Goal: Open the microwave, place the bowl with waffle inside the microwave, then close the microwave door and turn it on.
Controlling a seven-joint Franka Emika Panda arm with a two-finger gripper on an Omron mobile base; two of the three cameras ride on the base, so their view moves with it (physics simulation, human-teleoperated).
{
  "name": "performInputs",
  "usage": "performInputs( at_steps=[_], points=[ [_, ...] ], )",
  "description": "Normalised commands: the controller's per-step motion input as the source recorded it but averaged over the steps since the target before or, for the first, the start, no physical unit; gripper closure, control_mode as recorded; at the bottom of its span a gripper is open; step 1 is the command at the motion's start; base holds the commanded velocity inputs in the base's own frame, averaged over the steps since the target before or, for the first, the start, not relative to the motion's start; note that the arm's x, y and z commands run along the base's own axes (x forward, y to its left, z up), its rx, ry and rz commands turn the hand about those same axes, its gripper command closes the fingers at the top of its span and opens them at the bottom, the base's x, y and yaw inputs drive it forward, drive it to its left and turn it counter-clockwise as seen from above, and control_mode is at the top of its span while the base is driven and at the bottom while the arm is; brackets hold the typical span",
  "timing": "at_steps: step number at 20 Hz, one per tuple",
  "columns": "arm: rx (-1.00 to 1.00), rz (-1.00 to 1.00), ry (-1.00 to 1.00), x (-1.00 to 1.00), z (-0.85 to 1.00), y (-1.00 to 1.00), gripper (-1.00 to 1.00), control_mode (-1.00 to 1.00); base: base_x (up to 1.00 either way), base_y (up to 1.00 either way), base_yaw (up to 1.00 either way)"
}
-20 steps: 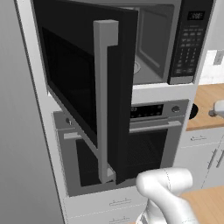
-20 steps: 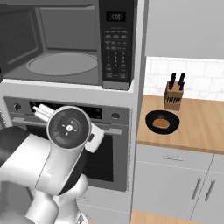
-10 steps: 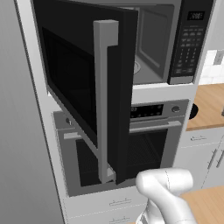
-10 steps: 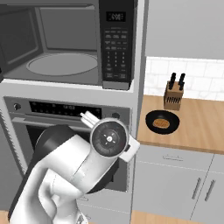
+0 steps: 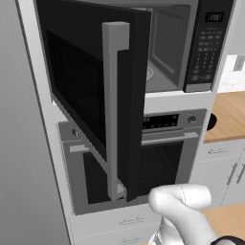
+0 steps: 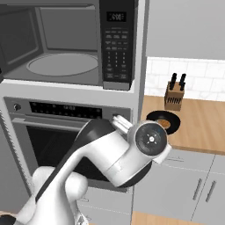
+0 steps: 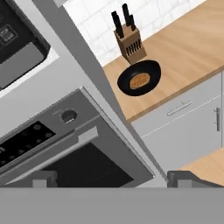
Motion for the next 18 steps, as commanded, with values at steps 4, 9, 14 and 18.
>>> performInputs(
  at_steps=[4, 9, 14, 18],
  points=[
    [0.0, 0.0, 0.14, 0.58, -0.39, -0.67, -1.0, -1.0, 0.0, 0.0, 0.0],
    [0.01, 0.01, 0.06, 0.5, -0.54, -0.53, -1.0, -1.0, 0.0, 0.0, 0.0],
    [0.01, 0.01, 0.0, 0.38, -0.49, -0.05, -1.0, -1.0, 0.0, 0.0, 0.0],
    [0.01, 0.0, 0.0, 0.21, -0.2, 0.0, -1.0, -1.0, 0.0, 0.0, 0.0]
  ],
)
